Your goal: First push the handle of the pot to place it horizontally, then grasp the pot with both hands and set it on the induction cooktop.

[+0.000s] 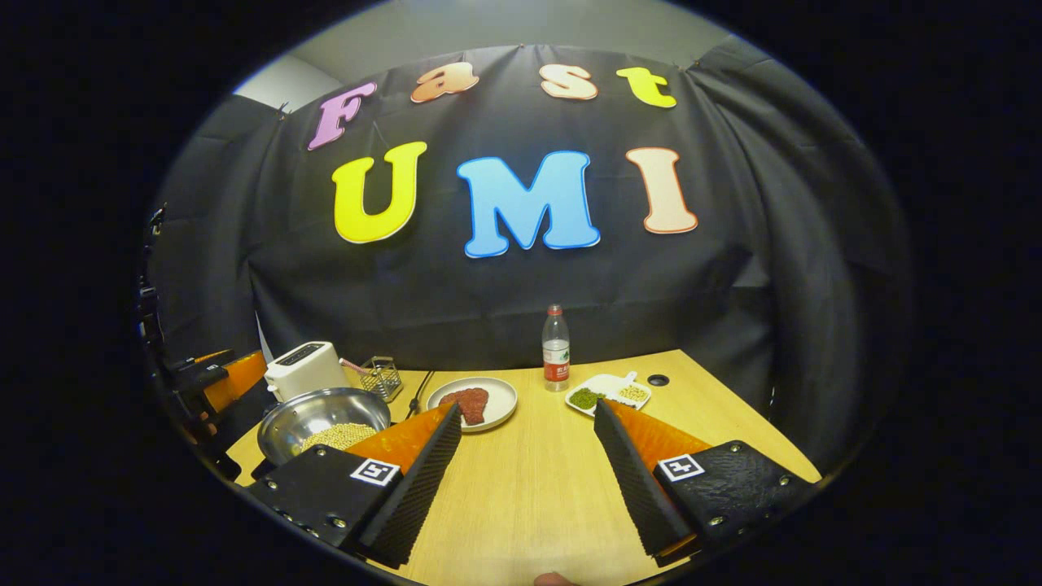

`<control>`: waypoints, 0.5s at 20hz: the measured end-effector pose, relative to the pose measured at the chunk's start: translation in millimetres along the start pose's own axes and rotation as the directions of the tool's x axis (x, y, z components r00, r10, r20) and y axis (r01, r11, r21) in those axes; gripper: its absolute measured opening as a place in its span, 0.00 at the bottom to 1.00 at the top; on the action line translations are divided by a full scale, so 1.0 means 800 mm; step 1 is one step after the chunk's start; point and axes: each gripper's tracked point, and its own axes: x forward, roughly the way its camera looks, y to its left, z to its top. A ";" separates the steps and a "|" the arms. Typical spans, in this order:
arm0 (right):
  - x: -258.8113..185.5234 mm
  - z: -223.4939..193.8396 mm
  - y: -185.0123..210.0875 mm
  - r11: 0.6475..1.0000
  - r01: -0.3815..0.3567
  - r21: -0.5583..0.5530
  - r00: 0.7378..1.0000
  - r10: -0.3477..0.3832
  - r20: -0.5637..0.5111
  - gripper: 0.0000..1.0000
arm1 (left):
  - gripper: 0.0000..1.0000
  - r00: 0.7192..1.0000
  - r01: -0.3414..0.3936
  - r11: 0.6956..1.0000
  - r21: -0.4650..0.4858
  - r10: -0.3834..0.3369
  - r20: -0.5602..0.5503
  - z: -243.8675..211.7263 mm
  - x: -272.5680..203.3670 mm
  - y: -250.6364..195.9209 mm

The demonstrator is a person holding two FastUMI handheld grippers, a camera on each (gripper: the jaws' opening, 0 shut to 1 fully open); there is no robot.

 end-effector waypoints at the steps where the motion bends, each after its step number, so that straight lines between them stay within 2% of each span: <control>1: -0.010 0.008 -0.015 1.000 0.003 -0.006 1.000 -0.002 0.019 1.00 | 1.00 1.000 0.001 1.000 0.002 -0.001 0.013 0.009 -0.013 -0.015; 3: -0.030 0.019 -0.042 1.000 0.006 -0.021 0.999 -0.005 0.048 1.00 | 0.90 0.999 0.006 1.000 -0.006 -0.006 0.036 0.024 -0.041 -0.046; 5: -0.049 0.026 -0.064 1.000 0.002 -0.024 0.998 -0.001 0.069 0.99 | 1.00 0.999 0.005 1.000 -0.015 -0.004 0.050 0.031 -0.069 -0.073; 6: -0.058 0.029 -0.074 1.000 -0.001 -0.022 0.997 0.003 0.080 0.99 | 0.95 0.998 0.003 1.000 -0.015 -0.002 0.058 0.036 -0.084 -0.084; 7: -0.068 0.031 -0.082 1.000 -0.005 -0.024 0.996 0.007 0.090 0.99 | 0.95 0.998 0.006 1.000 -0.010 -0.006 0.064 0.040 -0.100 -0.095; 8: -0.078 0.035 -0.090 1.000 -0.009 -0.027 0.995 0.012 0.102 0.99 | 0.90 0.997 0.010 1.000 -0.004 -0.010 0.071 0.044 -0.114 -0.107; 10: -0.097 0.042 -0.102 0.999 -0.014 -0.038 0.992 0.019 0.124 1.00 | 0.91 0.996 0.010 1.000 0.005 -0.011 0.086 0.053 -0.137 -0.123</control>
